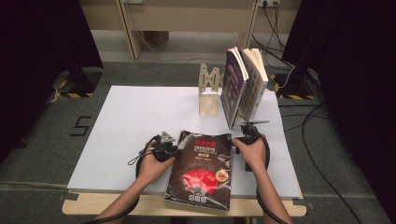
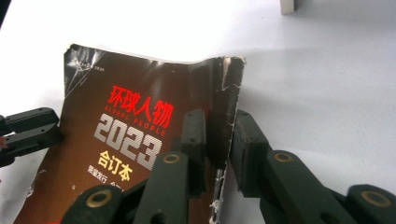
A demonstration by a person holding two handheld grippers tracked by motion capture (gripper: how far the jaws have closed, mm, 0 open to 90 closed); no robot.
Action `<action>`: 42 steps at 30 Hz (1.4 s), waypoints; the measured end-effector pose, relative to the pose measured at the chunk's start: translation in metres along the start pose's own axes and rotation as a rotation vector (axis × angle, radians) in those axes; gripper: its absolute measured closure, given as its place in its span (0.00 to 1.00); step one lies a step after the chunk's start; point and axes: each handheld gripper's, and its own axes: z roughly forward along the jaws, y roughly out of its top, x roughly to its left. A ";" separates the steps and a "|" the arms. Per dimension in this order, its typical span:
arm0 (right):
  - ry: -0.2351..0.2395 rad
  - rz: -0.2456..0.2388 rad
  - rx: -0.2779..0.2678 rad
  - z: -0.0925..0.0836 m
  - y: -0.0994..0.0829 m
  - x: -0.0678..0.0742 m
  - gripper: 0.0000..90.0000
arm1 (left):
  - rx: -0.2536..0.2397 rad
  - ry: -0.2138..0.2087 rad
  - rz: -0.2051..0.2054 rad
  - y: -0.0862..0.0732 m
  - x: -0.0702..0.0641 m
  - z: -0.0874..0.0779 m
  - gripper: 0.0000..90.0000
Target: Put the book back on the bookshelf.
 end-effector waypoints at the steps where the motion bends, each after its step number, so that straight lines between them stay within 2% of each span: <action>1: 0.009 0.004 -0.001 0.000 0.000 0.000 0.89 | 0.000 0.000 0.000 0.000 0.000 0.000 0.79; 7: 0.058 0.002 -0.015 -0.006 0.002 0.006 0.95 | -0.002 -0.005 0.001 -0.001 0.001 -0.001 0.79; 11: 0.085 -0.003 -0.044 -0.014 0.003 0.011 0.97 | -0.001 -0.023 -0.025 -0.001 0.003 -0.001 0.76; 14: 0.108 -0.010 -0.073 -0.021 0.004 0.017 0.97 | -0.005 -0.027 -0.040 0.000 0.004 -0.002 0.70; 16: 0.112 -0.016 -0.091 -0.025 0.005 0.021 0.98 | -0.015 -0.019 -0.041 0.001 0.005 -0.005 0.66; 22: 0.123 -0.036 -0.164 -0.039 0.008 0.033 0.98 | -0.054 -0.008 -0.076 0.006 0.007 -0.012 0.55; 29: 0.118 -0.058 -0.264 -0.059 0.011 0.047 0.98 | -0.082 0.004 -0.085 0.010 0.008 -0.017 0.51; 32: 0.091 -0.087 -0.314 -0.065 0.013 0.053 0.98 | -0.091 0.002 -0.081 0.011 0.008 -0.018 0.51; 36: 0.084 -0.089 -0.366 -0.073 0.015 0.057 0.98 | -0.102 0.001 -0.077 0.014 0.007 -0.020 0.51; 41: 0.045 -0.118 -0.439 -0.082 0.018 0.065 0.98 | -0.120 -0.002 -0.069 0.018 0.006 -0.023 0.52; 42: 0.042 -0.110 -0.443 -0.083 0.018 0.067 0.98 | -0.123 -0.002 -0.066 0.019 0.006 -0.023 0.52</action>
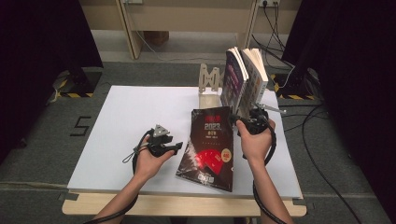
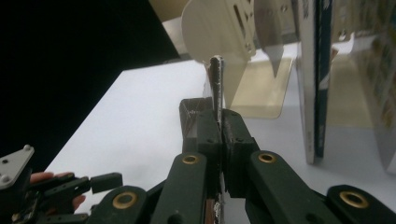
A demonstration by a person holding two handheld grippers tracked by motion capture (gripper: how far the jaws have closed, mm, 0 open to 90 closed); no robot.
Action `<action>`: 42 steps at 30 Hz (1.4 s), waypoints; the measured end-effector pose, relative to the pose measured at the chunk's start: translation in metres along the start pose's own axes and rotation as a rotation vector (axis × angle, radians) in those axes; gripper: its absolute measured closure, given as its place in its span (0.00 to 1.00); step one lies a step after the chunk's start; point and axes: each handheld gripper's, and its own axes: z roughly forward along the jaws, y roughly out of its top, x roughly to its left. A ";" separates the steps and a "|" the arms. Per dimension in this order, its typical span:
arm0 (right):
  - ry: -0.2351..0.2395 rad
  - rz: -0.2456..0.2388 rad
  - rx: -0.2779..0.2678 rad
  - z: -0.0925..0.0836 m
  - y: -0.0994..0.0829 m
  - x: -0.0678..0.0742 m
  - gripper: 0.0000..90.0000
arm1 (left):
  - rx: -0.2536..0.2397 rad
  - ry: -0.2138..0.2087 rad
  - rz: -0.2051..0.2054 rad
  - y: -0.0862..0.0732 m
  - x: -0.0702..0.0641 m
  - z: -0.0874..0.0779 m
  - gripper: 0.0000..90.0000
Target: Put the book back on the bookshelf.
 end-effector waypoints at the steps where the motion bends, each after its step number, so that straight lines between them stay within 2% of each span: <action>1: -0.006 -0.009 -0.013 -0.001 0.002 0.001 0.98 | -0.003 -0.002 -0.002 0.000 0.000 0.000 0.52; 9: -0.040 -0.043 -0.103 -0.009 0.010 0.007 0.98 | -0.005 -0.024 0.017 0.004 -0.003 0.000 0.54; 18: -0.045 -0.089 -0.180 -0.010 0.020 0.019 0.98 | -0.013 -0.030 0.025 0.010 -0.004 -0.001 0.54; 23: -0.051 -0.096 -0.216 -0.009 0.025 0.023 0.98 | -0.039 -0.058 0.008 0.014 -0.003 0.000 0.53; 42: -0.106 -0.128 -0.368 0.000 0.044 0.042 0.98 | -0.100 -0.059 0.026 0.034 -0.008 -0.006 0.52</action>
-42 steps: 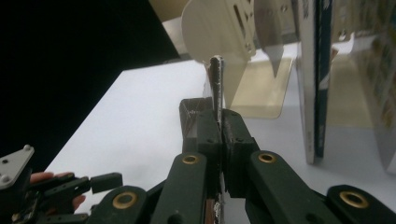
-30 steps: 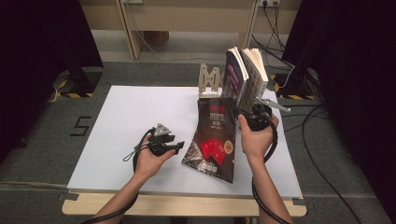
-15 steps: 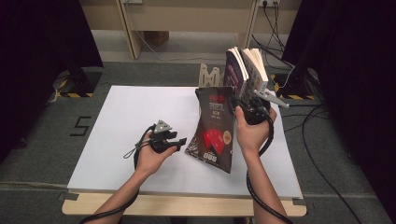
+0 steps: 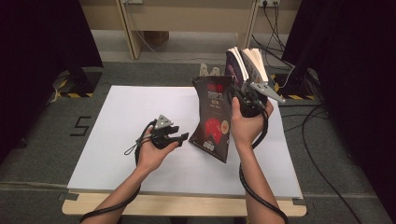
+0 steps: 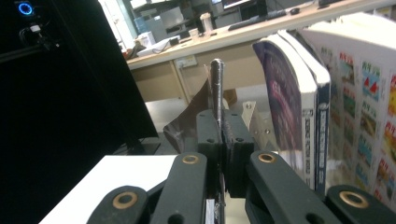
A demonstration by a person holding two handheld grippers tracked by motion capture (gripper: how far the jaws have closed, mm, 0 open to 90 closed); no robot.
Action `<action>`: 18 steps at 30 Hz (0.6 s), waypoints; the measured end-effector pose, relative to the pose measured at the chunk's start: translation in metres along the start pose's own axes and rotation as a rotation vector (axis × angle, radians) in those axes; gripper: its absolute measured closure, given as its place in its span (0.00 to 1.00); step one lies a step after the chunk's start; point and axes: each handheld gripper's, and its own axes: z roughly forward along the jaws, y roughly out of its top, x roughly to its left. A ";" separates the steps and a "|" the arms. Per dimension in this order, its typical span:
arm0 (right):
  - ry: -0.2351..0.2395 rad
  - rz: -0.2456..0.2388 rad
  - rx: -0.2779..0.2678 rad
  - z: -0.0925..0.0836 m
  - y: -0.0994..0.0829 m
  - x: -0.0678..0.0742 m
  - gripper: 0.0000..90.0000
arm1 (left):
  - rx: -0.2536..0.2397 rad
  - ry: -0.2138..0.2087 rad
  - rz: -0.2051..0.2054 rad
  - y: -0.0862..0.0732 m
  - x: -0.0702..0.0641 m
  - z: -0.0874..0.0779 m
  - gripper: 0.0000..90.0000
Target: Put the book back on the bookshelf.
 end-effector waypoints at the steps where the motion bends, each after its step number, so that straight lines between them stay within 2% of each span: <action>1: -0.001 0.000 -0.001 0.000 0.001 0.001 0.98 | 0.000 0.001 0.001 0.000 0.001 0.000 0.52; 9: -0.018 -0.009 -0.052 -0.006 0.009 0.003 0.98 | 0.002 0.006 -0.004 -0.003 0.004 -0.002 0.52; 18: -0.018 -0.016 -0.058 -0.005 0.009 0.006 0.98 | -0.008 0.006 -0.007 -0.001 0.004 -0.003 0.52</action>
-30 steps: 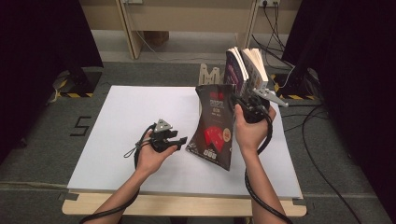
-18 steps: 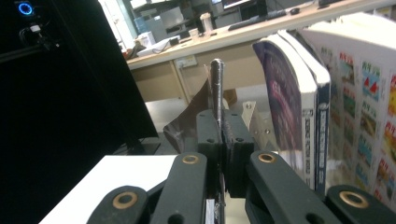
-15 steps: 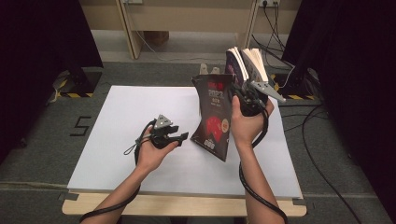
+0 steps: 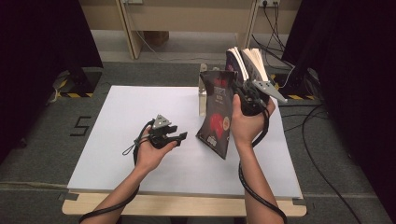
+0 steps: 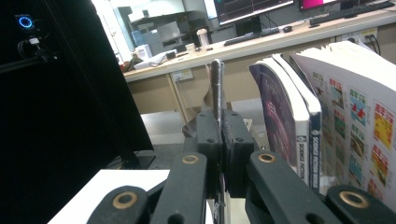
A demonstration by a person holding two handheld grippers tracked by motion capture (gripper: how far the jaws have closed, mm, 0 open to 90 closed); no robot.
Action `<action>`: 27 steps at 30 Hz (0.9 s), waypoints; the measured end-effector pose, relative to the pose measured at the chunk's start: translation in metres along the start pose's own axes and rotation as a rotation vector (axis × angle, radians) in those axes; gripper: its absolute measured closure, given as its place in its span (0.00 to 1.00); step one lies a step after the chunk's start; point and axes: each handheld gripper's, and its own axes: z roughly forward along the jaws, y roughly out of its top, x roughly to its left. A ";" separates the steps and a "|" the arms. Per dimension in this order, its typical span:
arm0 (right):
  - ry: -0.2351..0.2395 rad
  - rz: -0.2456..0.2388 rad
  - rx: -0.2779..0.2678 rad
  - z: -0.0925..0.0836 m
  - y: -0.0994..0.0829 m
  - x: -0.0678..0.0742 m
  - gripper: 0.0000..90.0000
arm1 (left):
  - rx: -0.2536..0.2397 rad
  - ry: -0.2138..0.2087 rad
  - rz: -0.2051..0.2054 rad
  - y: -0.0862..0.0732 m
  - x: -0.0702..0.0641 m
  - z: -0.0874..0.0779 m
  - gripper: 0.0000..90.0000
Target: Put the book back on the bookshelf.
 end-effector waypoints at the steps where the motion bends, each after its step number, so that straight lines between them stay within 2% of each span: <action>1: 0.002 0.001 -0.002 0.001 0.001 0.001 0.98 | -0.002 0.000 0.001 0.001 0.000 0.000 0.52; 8: 0.002 -0.003 -0.035 0.008 0.009 0.006 0.98 | -0.010 0.002 0.001 0.004 0.000 -0.001 0.52; 16: -0.007 -0.005 -0.044 0.019 0.010 0.012 0.98 | -0.021 0.001 0.000 0.007 -0.001 -0.002 0.52; 22: -0.008 -0.025 -0.035 0.022 0.005 0.017 0.98 | -0.047 -0.014 0.007 0.020 -0.006 -0.005 0.50; 27: -0.001 -0.021 -0.039 0.017 0.003 0.017 0.97 | -0.079 -0.035 0.014 0.036 -0.017 -0.006 0.48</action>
